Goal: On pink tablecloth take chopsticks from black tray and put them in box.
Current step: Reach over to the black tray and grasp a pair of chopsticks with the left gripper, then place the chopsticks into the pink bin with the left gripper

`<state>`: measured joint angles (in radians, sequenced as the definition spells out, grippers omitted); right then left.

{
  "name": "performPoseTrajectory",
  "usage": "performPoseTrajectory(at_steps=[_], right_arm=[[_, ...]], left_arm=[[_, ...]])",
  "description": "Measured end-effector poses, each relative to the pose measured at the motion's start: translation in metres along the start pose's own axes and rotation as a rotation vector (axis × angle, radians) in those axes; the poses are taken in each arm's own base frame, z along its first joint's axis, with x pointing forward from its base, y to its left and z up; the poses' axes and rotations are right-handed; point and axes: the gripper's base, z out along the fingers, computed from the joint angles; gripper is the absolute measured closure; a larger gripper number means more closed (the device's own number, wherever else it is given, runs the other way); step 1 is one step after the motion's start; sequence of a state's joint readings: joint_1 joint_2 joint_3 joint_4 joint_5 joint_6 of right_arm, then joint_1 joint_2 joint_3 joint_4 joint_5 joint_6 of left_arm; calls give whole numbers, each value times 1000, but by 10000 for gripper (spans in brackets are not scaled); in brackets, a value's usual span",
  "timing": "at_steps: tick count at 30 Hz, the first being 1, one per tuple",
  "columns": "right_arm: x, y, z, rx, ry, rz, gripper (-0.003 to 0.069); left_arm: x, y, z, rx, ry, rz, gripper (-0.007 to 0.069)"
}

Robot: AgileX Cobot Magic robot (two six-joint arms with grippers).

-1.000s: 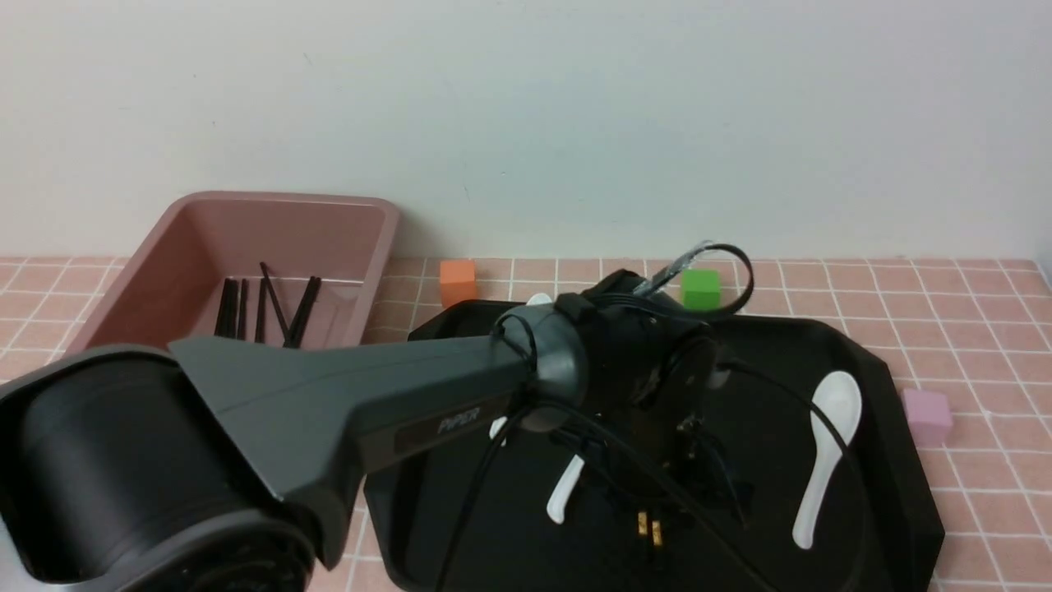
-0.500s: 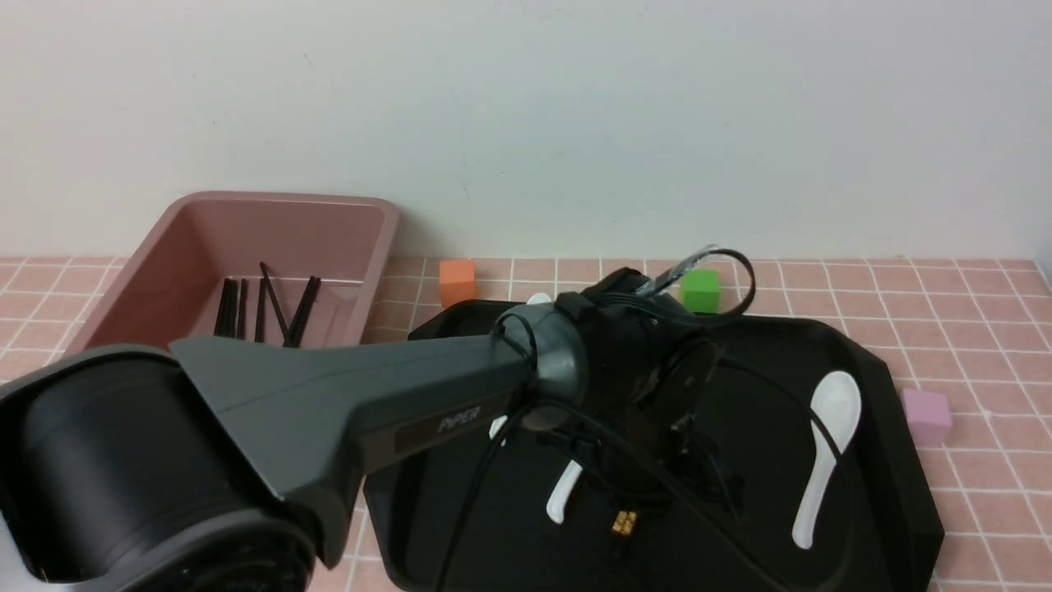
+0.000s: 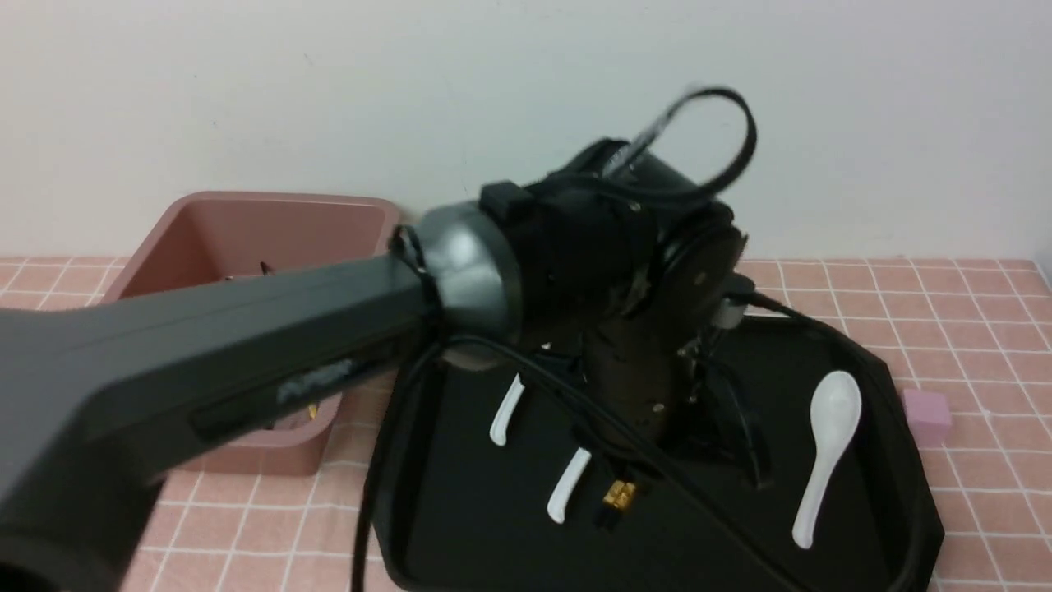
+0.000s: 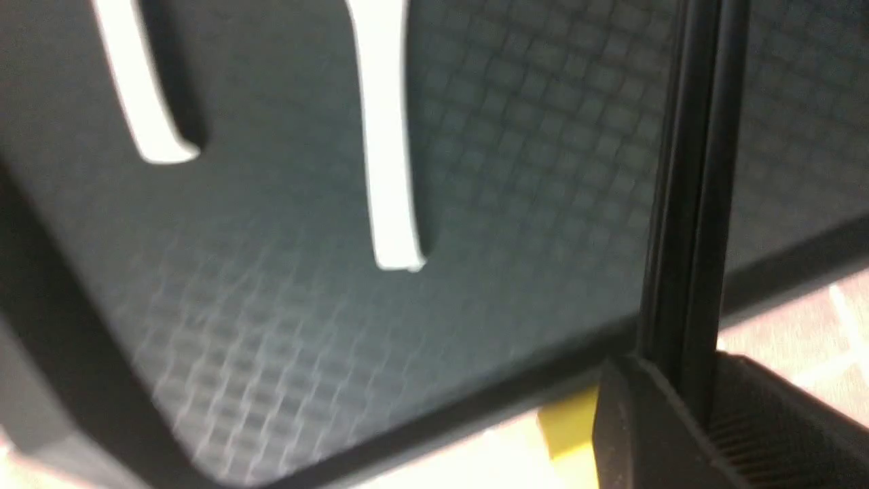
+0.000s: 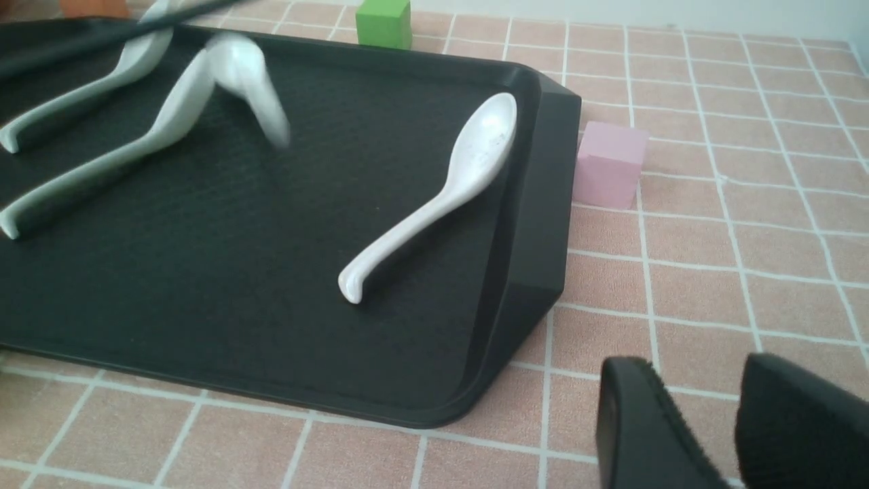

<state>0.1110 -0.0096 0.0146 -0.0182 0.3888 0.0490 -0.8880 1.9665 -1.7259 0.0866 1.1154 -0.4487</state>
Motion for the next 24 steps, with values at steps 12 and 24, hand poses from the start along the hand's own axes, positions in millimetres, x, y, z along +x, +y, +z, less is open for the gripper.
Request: performPoseTrajectory(at_steps=[12, 24], right_arm=[[0, 0, 0, 0, 0, 1, 419], [0, 0, 0, 0, 0, 0, 419]], left_arm=[[7, 5, -61, 79, -79, 22, 504], [35, 98, -97, -127, -138, -96, 504]])
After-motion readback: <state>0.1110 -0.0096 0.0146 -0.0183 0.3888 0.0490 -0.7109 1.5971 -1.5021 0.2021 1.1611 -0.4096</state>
